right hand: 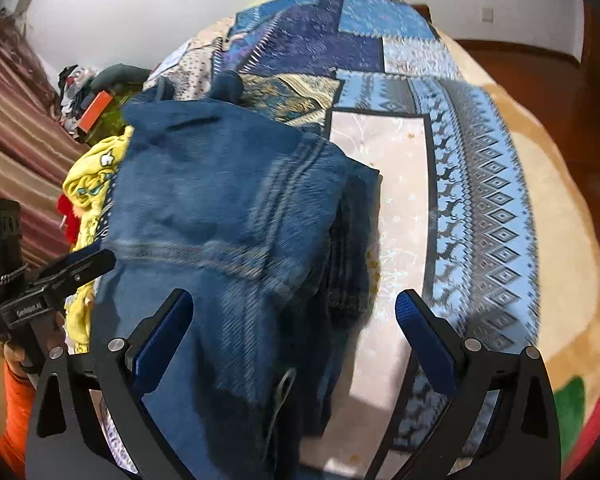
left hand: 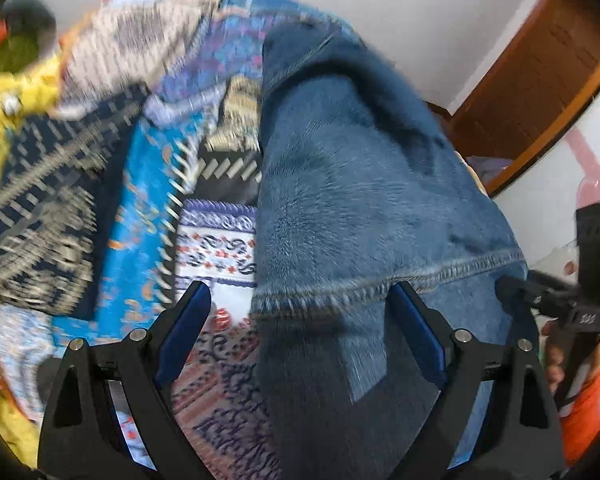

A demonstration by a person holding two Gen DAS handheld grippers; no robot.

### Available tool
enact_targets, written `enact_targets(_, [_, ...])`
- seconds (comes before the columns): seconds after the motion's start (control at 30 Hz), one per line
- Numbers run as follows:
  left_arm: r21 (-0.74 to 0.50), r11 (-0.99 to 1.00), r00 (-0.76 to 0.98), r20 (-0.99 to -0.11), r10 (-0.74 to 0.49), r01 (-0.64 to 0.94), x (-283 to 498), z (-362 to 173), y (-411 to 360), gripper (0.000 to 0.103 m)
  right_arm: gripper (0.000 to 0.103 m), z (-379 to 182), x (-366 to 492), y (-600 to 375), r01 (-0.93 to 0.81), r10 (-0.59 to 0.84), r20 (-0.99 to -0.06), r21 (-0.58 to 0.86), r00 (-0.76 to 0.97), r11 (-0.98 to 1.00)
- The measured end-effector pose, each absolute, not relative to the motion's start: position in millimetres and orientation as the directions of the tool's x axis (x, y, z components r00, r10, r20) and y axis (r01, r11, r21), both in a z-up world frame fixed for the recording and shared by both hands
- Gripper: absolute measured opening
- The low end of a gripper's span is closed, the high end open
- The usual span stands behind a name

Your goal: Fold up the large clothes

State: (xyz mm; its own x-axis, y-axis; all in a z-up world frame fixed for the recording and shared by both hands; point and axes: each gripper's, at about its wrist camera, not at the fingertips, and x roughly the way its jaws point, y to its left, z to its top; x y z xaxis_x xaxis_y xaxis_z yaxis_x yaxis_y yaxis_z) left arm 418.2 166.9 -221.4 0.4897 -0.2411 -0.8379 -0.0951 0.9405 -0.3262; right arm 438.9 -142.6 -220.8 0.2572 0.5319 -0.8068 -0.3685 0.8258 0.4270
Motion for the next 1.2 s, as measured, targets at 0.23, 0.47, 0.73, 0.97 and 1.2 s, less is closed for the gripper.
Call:
enact_targets(0.23, [-0.557,0.819,0.46,-0.768,-0.445,-0.138,445,-251,188,0.093,0.101,-247,466,-132,-0.367,0.622,-0.77,0.543,0.142,0.755])
enact_targets(0.47, [-0.619,0.779,0.431,-0.733,-0.525,-0.103,465,-259,184,0.084,0.101,-263,479,-130,-0.313,0.7,-0.709,0.647,0.087,0.695])
enact_targets(0.73, [-0.602,0.795,0.435,-0.737,-0.517,-0.076,467,-247,170,0.067,0.058,-253,476,-129,-0.314,0.715,-0.694,0.662,0.088,0.681])
enact_targets(0.97, [-0.564,0.826,0.5,-0.711,-0.495,0.016,438,-202,154,0.051,0.029,-207,453,-124,-0.361,0.712,-0.686,0.632,0.15,0.686])
enact_targets(1.2, [-0.515,0.855,0.606,-0.661,-0.443,0.063,389,-137,174,0.049,0.024,-138,421,-103,-0.48,0.719,-0.665,0.574,0.199,0.664])
